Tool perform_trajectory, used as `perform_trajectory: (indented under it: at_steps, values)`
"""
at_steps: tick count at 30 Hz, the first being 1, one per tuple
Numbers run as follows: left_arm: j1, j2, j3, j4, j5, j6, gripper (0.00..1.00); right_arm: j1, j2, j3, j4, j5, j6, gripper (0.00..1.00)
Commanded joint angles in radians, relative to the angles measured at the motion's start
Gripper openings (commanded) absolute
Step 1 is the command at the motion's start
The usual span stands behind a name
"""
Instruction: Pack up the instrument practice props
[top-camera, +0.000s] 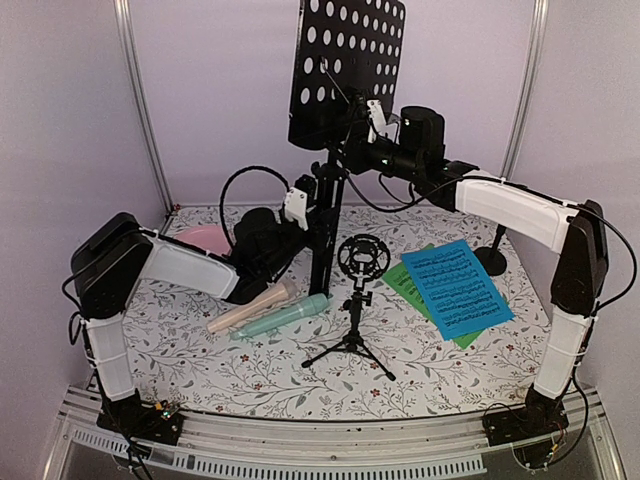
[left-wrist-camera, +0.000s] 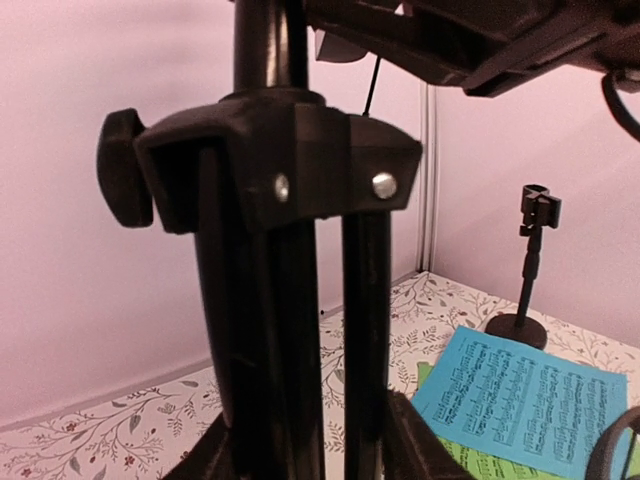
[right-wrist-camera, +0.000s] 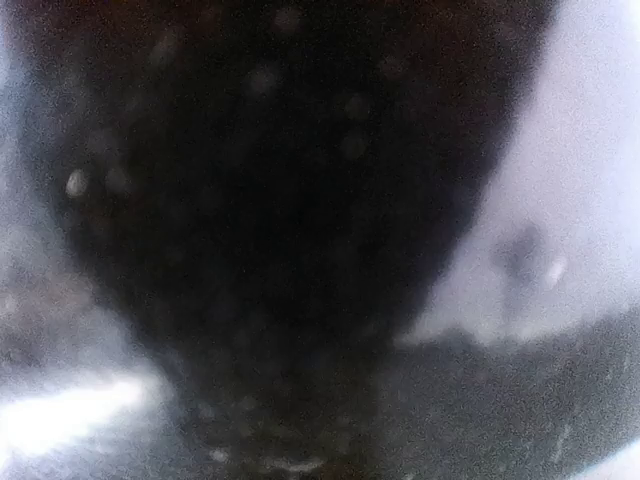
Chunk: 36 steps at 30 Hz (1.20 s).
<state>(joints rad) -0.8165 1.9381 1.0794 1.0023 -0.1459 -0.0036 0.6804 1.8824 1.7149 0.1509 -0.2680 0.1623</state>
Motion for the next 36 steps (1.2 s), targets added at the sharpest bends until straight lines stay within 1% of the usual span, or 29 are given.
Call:
perform_trajectory:
  at_steps: [1, 2, 3, 5, 8, 9, 10, 13, 15, 17, 19, 21, 23, 25, 31, 33, 36]
  values:
    - [-0.045, -0.053, -0.015, -0.008, -0.033, 0.057, 0.39, 0.014, 0.001, -0.02, -0.181, -0.002, 0.017, 0.0]
    - [-0.047, -0.054, -0.015, -0.014, -0.037, 0.066, 0.4, 0.014, -0.001, -0.02, -0.183, -0.001, 0.017, 0.0]
    - [-0.048, -0.053, -0.015, -0.021, -0.037, 0.072, 0.47, 0.015, -0.004, -0.02, -0.184, -0.001, 0.017, 0.0]
    - [-0.049, -0.048, -0.01, -0.033, -0.021, 0.082, 0.67, 0.015, -0.012, -0.023, -0.185, 0.0, 0.017, 0.0]
    - [-0.05, -0.037, 0.002, -0.062, -0.014, 0.084, 0.92, 0.017, -0.018, -0.026, -0.186, 0.005, 0.02, 0.0]
    - [-0.051, -0.034, 0.003, -0.07, -0.012, 0.086, 0.97, 0.016, -0.02, -0.027, -0.186, 0.004, 0.02, 0.0]
    - [-0.052, -0.031, -0.002, -0.071, -0.017, 0.092, 0.99, 0.016, -0.021, -0.028, -0.186, 0.003, 0.02, 0.0]
    - [-0.046, -0.035, -0.03, -0.048, -0.017, 0.095, 0.97, 0.017, -0.023, -0.028, -0.186, -0.006, 0.02, 0.0]
    - [-0.043, -0.037, -0.039, -0.049, -0.022, 0.096, 0.92, 0.018, -0.022, -0.026, -0.186, -0.008, 0.02, 0.0]
    - [-0.042, -0.023, -0.021, -0.08, -0.071, 0.1, 0.88, 0.02, -0.019, -0.025, -0.187, -0.009, 0.022, 0.0]
    - [-0.044, 0.002, 0.013, -0.121, -0.133, 0.098, 0.89, 0.022, -0.018, -0.019, -0.192, -0.012, 0.022, 0.0]
    - [-0.052, 0.019, 0.05, -0.154, -0.203, 0.102, 0.94, 0.024, -0.016, -0.014, -0.199, -0.01, 0.022, 0.0]
    - [-0.065, 0.063, 0.074, -0.177, -0.269, 0.106, 0.94, 0.026, -0.018, -0.011, -0.204, -0.002, 0.021, 0.0]
    - [-0.077, 0.08, 0.099, -0.196, -0.323, 0.109, 0.92, 0.027, -0.02, -0.011, -0.206, 0.006, 0.022, 0.0]
    - [-0.115, 0.106, 0.14, -0.219, -0.473, 0.13, 0.75, 0.029, -0.011, -0.004, -0.217, 0.029, 0.029, 0.0]
    - [-0.132, 0.11, 0.14, -0.197, -0.514, 0.153, 0.65, 0.03, -0.01, -0.001, -0.218, 0.03, 0.031, 0.0]
    - [-0.149, 0.106, 0.129, -0.163, -0.532, 0.179, 0.46, 0.031, -0.008, 0.0, -0.222, 0.034, 0.032, 0.0]
